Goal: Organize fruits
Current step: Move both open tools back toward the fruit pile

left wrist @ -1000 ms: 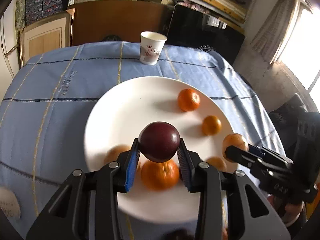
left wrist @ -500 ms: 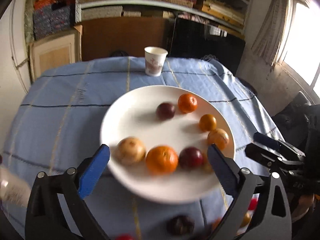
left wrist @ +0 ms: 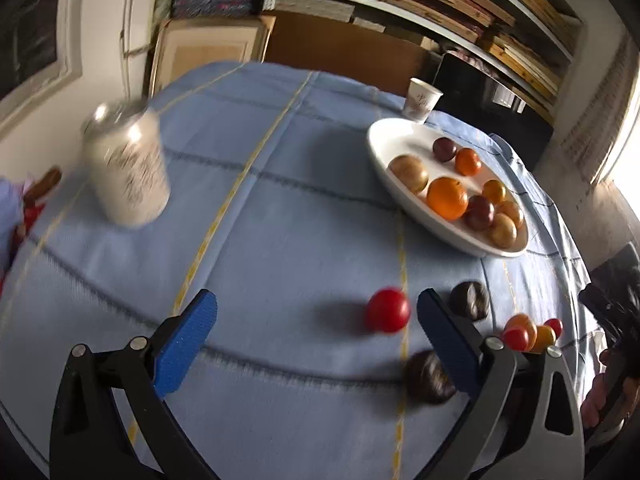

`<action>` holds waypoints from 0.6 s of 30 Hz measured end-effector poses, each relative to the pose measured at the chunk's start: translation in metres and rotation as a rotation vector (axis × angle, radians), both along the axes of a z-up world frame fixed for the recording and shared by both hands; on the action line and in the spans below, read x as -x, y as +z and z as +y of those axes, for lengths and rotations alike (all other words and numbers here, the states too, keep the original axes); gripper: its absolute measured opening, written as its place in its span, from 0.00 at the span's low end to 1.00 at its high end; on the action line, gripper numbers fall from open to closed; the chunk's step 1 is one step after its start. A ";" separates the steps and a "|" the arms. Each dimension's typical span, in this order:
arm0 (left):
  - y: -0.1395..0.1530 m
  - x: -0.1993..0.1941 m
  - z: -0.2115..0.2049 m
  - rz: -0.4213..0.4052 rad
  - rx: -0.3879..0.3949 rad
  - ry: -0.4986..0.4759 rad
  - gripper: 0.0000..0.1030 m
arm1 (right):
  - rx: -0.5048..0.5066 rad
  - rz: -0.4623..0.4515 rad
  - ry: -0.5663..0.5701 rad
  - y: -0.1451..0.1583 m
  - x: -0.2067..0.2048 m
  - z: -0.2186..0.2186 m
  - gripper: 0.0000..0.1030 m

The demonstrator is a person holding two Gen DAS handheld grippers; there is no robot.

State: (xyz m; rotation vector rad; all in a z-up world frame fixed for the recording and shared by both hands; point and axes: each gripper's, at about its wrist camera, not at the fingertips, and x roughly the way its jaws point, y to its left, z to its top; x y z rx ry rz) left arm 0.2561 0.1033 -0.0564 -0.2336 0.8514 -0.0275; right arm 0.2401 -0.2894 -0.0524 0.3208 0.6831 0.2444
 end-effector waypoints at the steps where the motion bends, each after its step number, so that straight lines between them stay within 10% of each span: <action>1: -0.004 0.004 0.000 0.005 0.002 -0.004 0.96 | 0.024 -0.030 0.018 0.004 0.007 0.005 0.83; 7: -0.013 0.022 -0.016 0.003 -0.062 -0.056 0.96 | 0.226 -0.109 0.255 0.005 0.042 0.050 0.83; 18: -0.012 0.025 -0.030 0.003 -0.152 -0.079 0.96 | 0.246 -0.028 0.439 -0.006 0.058 0.069 0.81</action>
